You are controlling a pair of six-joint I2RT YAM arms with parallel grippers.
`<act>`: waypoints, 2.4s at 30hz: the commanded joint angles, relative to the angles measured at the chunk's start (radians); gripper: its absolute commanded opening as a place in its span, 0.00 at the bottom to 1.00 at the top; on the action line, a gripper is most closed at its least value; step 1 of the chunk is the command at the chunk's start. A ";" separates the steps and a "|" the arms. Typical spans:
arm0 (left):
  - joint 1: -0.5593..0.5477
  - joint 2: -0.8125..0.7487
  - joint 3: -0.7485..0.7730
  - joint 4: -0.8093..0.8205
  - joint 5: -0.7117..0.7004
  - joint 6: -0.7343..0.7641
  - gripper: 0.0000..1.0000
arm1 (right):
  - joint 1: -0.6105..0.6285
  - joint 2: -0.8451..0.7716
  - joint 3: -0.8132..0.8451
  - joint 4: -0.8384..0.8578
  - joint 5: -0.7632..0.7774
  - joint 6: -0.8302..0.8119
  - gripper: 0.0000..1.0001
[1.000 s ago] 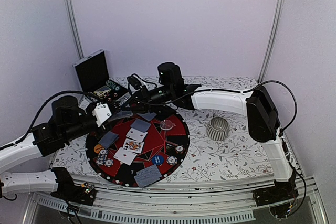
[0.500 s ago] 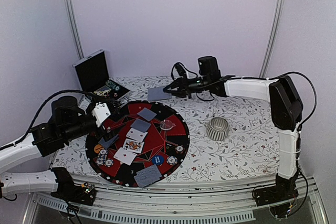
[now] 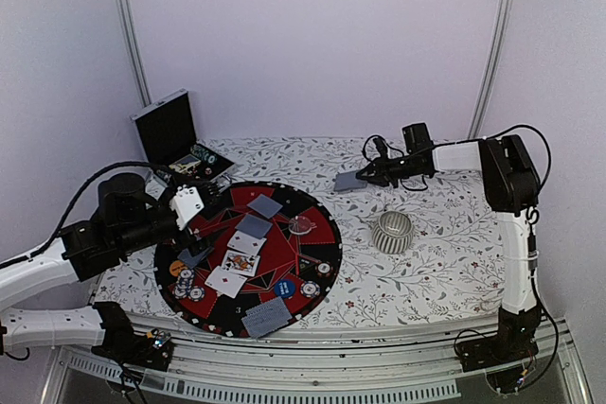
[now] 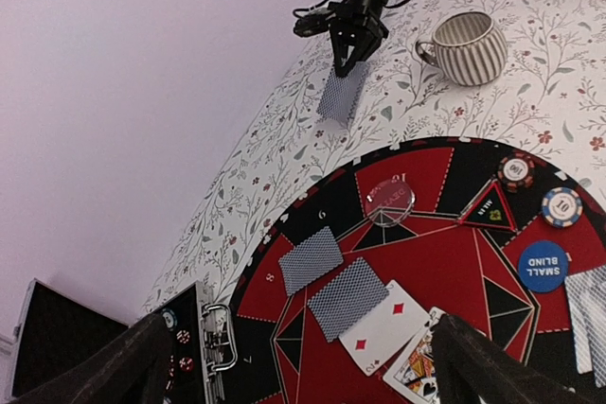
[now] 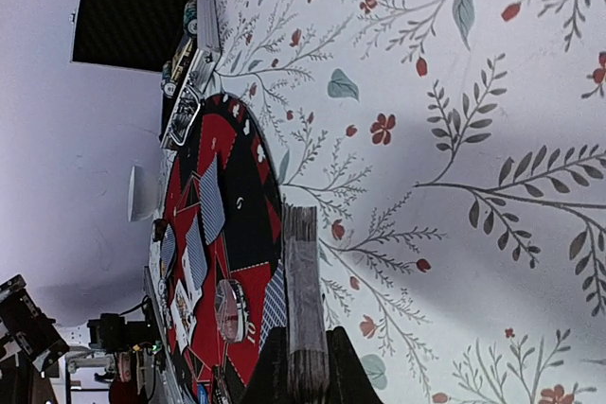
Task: Distribute texas hold em gaming equipment
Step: Pick up the face-down deck piles from the center of the board, then reset both arms
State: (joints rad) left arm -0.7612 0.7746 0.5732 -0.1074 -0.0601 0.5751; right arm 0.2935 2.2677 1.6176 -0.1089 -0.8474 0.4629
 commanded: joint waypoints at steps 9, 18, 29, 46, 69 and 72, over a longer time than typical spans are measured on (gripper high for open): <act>0.010 0.017 -0.001 0.020 -0.002 0.001 0.98 | -0.047 0.246 0.189 -0.178 -0.135 -0.073 0.09; 0.011 0.016 0.000 0.020 -0.003 0.002 0.98 | -0.073 0.216 0.169 -0.242 -0.002 -0.088 0.39; 0.012 0.010 0.001 0.020 -0.008 0.002 0.98 | -0.113 0.096 0.153 -0.302 0.255 -0.122 1.00; 0.314 0.083 0.107 0.146 -0.154 -0.406 0.98 | -0.148 -0.780 -0.467 0.170 0.703 -0.371 0.99; 0.547 0.663 -0.339 1.372 -0.481 -0.460 0.98 | -0.384 -1.178 -1.558 1.207 0.822 -0.414 0.99; 0.584 0.748 -0.327 1.434 -0.445 -0.459 0.98 | -0.383 -1.098 -1.580 1.355 0.795 -0.415 0.99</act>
State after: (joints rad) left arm -0.2180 1.4490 0.2138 1.0821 -0.5369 0.0696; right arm -0.0864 1.0954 0.0689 0.9955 -0.0563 0.0608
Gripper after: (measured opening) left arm 0.981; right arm 0.988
